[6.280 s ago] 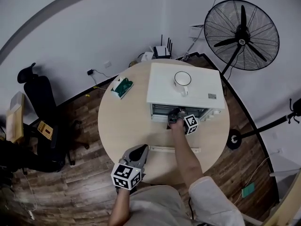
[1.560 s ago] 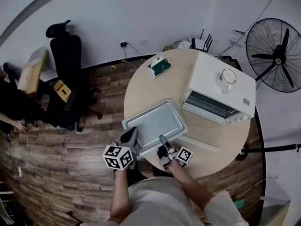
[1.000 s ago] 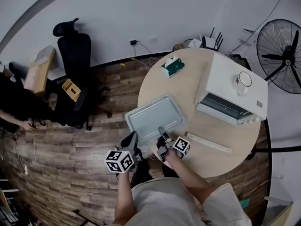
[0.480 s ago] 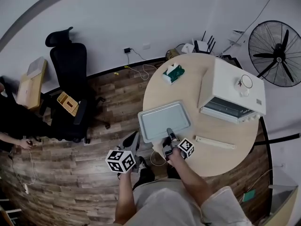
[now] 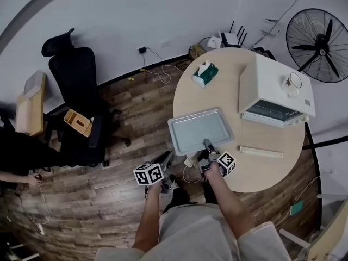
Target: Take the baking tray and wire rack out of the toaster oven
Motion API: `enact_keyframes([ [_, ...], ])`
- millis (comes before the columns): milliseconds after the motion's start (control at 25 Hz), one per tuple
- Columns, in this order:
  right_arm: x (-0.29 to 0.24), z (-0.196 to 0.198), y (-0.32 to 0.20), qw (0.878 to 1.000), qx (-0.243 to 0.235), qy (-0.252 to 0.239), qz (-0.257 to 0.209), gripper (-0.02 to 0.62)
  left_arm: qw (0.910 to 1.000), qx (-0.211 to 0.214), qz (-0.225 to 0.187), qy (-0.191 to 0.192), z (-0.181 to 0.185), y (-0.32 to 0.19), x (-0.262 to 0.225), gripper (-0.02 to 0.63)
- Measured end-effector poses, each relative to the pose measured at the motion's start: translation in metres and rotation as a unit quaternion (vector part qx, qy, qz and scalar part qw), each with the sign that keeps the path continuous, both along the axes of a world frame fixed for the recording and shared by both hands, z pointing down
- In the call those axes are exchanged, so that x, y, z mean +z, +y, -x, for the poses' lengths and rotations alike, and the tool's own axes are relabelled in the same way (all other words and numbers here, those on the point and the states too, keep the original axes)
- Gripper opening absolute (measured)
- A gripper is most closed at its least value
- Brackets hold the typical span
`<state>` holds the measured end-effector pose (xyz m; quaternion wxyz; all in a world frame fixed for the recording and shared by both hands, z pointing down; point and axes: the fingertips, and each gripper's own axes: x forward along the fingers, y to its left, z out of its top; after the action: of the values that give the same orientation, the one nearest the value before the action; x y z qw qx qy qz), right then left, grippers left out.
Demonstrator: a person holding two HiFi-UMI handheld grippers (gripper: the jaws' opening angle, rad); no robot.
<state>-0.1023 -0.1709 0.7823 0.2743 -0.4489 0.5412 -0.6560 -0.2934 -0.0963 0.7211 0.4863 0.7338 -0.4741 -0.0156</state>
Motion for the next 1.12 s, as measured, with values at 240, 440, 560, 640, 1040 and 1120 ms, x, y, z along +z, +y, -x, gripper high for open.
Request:
enact_keyframes([
  [240,0.011,0.002,0.010,0.999,0.027,0.014,0.012,0.077,0.9796,-0.014,0.108,0.169,-0.021,-0.002,0.064,0.196],
  [440,0.016,0.003,0.015,0.999,0.012,0.025,0.028,0.075,0.9762,-0.020,0.133,0.170,-0.035,-0.006,0.073,0.156],
  [560,0.017,0.004,0.018,0.999,-0.001,0.028,0.034,0.075,0.9776,-0.029,0.136,0.157,-0.032,-0.010,0.074,0.124],
  [640,0.017,0.003,0.018,0.999,-0.005,0.027,0.035,0.076,0.9781,-0.032,0.135,0.155,-0.032,-0.013,0.073,0.121],
  [1040,0.014,0.030,0.053,0.990,-0.119,0.000,0.078,0.109,0.9821,-0.044,0.122,0.137,-0.028,-0.031,0.071,0.095],
  [1120,0.004,0.033,0.063,0.988,-0.140,0.004,0.065,0.109,0.9827,-0.044,0.119,0.135,-0.028,-0.035,0.071,0.094],
])
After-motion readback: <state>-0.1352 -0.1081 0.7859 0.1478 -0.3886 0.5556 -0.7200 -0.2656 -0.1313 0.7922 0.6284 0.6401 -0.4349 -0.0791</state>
